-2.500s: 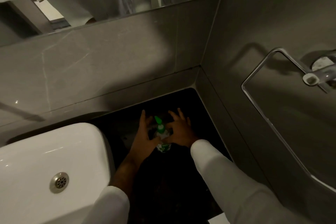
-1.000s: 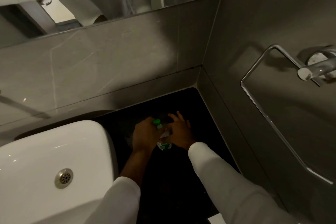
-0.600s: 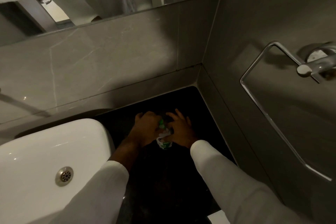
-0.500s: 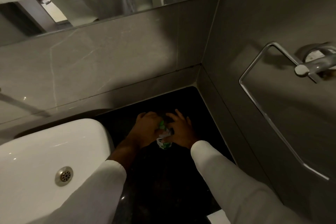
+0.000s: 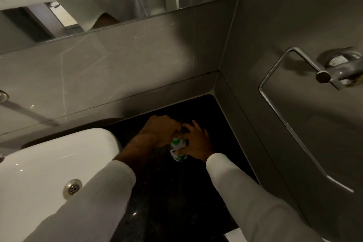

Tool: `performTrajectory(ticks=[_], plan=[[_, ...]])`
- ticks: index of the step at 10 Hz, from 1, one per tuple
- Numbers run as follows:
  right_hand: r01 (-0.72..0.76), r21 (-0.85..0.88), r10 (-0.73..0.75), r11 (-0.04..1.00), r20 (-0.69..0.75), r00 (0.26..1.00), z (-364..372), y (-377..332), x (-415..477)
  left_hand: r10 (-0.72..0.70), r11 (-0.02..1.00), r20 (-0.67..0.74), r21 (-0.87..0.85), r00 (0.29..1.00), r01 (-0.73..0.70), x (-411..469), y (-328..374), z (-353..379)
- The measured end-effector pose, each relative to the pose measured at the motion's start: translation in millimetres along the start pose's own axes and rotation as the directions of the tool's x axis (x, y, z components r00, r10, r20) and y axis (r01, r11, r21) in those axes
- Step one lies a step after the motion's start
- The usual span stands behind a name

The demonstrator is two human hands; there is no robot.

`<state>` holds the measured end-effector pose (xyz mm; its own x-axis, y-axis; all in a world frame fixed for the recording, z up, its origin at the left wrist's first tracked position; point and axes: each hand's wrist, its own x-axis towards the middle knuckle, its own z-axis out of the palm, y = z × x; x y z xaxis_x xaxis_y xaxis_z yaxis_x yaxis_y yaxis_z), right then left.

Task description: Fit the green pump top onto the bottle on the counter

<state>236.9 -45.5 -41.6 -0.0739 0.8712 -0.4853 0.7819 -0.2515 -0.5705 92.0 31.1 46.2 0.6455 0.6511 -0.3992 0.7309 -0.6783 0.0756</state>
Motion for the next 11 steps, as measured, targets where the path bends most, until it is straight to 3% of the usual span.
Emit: performTrajectory(ticks=[1, 2, 6, 9, 11], plan=[[-0.016, -0.015, 0.016, 1.0, 0.007, 1.0, -2.2, -4.2, -0.8, -0.223, 0.955, 0.112, -0.175, 0.968, 0.24, 7.2, 4.4, 3.2], [-0.011, -0.021, 0.011, 1.0, 0.007, 1.0, -2.3, -6.6, -0.9, -0.336, 0.858, 0.18, -0.347, 0.925, 0.379, 12.9, 3.8, 10.1], [0.056, -0.025, -0.058, 0.998, -0.046, 0.997, 11.1, 9.2, -9.7, -0.218, 0.743, 0.119, -0.624, 0.969, 0.244, -7.7, -9.8, 24.8], [0.104, 0.021, -0.099, 0.994, -0.173, 0.98, 36.6, 22.8, -27.7, -0.229, 0.703, 0.077, -0.676, 0.97, 0.22, -31.5, 3.5, 47.0], [0.088, -0.014, -0.088, 0.996, -0.1, 0.991, 39.2, 15.8, -29.5, -0.307, 0.635, -0.044, -0.754, 0.951, 0.17, -49.0, 11.5, 55.5]])
